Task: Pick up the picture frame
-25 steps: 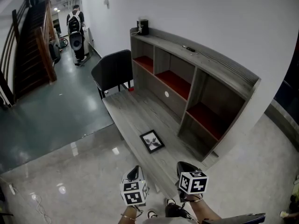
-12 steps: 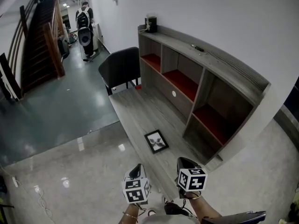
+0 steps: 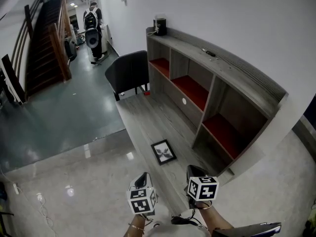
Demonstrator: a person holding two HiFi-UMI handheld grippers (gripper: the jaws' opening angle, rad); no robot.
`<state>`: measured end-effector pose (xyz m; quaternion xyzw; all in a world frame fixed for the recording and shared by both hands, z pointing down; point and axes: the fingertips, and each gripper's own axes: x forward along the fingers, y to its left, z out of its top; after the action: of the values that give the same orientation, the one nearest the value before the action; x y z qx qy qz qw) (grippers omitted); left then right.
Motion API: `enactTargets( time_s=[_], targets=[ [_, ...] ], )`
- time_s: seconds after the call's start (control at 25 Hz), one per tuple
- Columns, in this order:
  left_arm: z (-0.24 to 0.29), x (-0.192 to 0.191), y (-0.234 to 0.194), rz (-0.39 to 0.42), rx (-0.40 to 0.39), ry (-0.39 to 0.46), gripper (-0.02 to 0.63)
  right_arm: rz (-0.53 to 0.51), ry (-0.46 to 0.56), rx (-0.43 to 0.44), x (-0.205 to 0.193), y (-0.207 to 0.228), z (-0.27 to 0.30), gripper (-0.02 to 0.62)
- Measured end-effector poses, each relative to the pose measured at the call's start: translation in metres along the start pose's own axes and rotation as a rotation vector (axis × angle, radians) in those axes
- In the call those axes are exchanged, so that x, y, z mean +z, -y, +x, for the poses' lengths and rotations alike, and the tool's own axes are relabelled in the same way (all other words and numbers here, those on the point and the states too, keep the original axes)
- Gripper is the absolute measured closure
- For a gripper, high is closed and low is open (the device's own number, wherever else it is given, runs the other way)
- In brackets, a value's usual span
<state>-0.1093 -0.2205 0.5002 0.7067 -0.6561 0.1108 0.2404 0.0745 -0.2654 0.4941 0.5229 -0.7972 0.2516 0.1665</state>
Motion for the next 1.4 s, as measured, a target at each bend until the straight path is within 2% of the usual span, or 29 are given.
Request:
enactTargets(
  time_s=[0.32, 0.8, 1.4],
  targets=[
    [0.010, -0.001, -0.011, -0.012, 0.054, -0.006, 0.592, -0.023, -0.004, 0.044, 0.014, -0.001, 0.018, 0.563],
    [0.031, -0.009, -0.037, -0.051, 0.120, -0.053, 0.592, -0.034, -0.067, 0.091, 0.008, 0.003, 0.056, 0.563],
    [0.085, -0.014, -0.062, -0.105, 0.182, -0.113, 0.592, -0.049, -0.159, 0.143, 0.003, 0.016, 0.128, 0.563]
  ],
)
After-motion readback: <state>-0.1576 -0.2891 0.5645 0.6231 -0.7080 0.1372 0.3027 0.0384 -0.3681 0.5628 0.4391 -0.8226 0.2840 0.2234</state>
